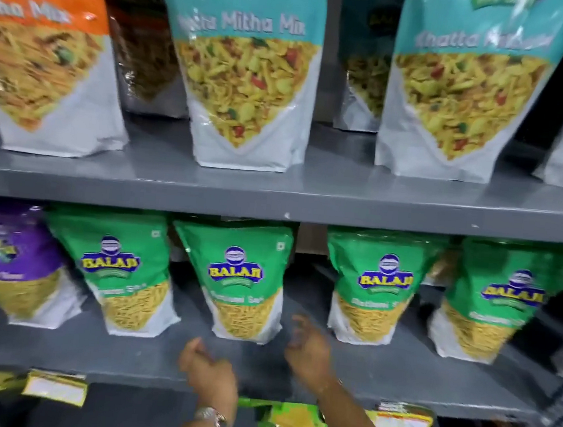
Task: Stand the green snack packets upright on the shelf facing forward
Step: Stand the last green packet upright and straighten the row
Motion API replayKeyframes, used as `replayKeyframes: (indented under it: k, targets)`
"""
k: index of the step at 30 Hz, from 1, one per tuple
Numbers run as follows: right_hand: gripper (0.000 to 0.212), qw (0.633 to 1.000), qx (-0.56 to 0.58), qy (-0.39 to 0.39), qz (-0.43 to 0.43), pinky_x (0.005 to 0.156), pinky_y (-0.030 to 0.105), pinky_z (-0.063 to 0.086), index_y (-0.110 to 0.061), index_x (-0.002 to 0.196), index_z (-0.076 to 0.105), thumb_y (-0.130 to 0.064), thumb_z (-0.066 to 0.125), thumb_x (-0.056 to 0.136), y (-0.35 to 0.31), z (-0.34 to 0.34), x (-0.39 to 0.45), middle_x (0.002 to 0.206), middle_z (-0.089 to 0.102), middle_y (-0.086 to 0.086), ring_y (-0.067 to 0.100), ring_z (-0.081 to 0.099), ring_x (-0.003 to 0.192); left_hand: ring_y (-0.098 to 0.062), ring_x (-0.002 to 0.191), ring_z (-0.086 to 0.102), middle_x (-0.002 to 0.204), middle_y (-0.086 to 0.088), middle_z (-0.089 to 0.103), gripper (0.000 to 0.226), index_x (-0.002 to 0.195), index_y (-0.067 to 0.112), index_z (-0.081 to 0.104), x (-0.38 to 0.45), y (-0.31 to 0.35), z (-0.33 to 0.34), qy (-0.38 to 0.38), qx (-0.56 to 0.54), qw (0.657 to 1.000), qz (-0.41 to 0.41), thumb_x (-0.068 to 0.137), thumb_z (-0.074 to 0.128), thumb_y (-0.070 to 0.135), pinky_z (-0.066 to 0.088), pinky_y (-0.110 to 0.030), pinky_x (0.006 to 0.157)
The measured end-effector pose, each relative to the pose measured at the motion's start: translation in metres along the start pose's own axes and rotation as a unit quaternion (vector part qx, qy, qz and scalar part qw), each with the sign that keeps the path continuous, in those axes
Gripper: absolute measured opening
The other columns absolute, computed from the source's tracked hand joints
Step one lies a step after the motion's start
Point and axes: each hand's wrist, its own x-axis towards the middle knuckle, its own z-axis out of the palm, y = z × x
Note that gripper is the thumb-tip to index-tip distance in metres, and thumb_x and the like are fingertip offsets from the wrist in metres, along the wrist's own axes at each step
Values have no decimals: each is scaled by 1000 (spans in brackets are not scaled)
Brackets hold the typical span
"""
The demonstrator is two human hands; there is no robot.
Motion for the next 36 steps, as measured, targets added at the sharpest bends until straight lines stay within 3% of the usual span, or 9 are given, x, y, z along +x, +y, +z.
replayKeyframes:
  k: [4, 7, 14, 18, 21, 24, 29, 34, 36]
  targets:
    - [70, 998, 29, -52, 24, 73, 37, 47, -6, 124, 43, -10, 65, 58, -24, 38, 23, 113, 58, 22, 28, 58, 89, -29, 96, 44, 121, -33, 49, 58, 136, 14, 36, 66, 21, -17, -83, 44, 995, 18, 86, 33, -16, 39, -12, 53]
    - [53, 998, 44, -24, 43, 70, 38, 48, -6, 112, 48, -4, 69, 63, -23, 42, 27, 99, 61, 14, 22, 55, 84, -26, 117, 48, 141, -22, 45, 59, 135, 9, 38, 65, 20, -6, -175, 75, 977, 99, 84, 35, -19, 46, -27, 84]
    - [48, 996, 63, -15, 62, 69, 36, 49, -19, 100, 45, -7, 70, 61, -18, 25, 33, 101, 59, 2, 25, 57, 92, -23, 115, 58, 129, -1, 60, 61, 136, 25, 42, 53, 9, 11, -214, 92, 968, 97, 77, 58, 19, 49, -38, 94]
    - [54, 994, 59, -17, 91, 68, 31, 53, -10, 106, 47, -11, 64, 55, -11, 20, 44, 97, 60, 7, 26, 59, 89, -15, 102, 56, 117, 5, 61, 59, 137, 23, 40, 53, 14, 3, -222, 119, 965, 75, 84, 48, -1, 50, -25, 79]
    - [18, 991, 18, 109, 81, 59, 21, 36, 0, 91, 57, -4, 59, 73, -17, 29, 15, 86, 61, 21, 30, 59, 78, -6, 92, 54, 103, -3, 52, 48, 105, 17, 55, 66, 2, -47, -108, 114, 980, 121, 73, 40, -16, 42, -1, 59]
    - [21, 999, 28, 20, 28, 69, 24, 39, -24, 72, 53, -4, 58, 67, -39, 78, -15, 77, 60, 1, 13, 62, 80, -18, 94, 60, 103, -22, 51, 41, 91, 21, 51, 88, 2, -117, 73, 58, 985, 143, 57, 39, 1, 44, -6, 74]
    - [76, 986, -52, -153, -40, 104, 26, 37, -17, 144, 32, -17, 59, 73, -105, 158, 0, 143, 45, 7, 22, 44, 132, -31, 117, 50, 131, -18, 48, 69, 138, 13, 32, 144, 52, -160, 15, 96, 990, 105, 74, 43, -10, 39, -43, 100]
    - [72, 987, -11, -159, 17, 96, 34, 45, -13, 141, 34, -12, 65, 76, -137, 192, 23, 139, 49, 13, 31, 51, 123, -15, 128, 50, 144, -25, 38, 63, 136, -4, 35, 181, 74, -155, -59, 125, 981, 134, 78, 34, -26, 40, -11, 94]
    - [61, 988, 8, -154, 27, 94, 38, 47, -11, 130, 46, -16, 66, 72, -138, 199, 25, 131, 55, 16, 33, 55, 116, -29, 131, 46, 143, -24, 42, 71, 133, 7, 41, 188, 71, -152, -78, 100, 983, 135, 73, 33, -30, 44, -25, 102]
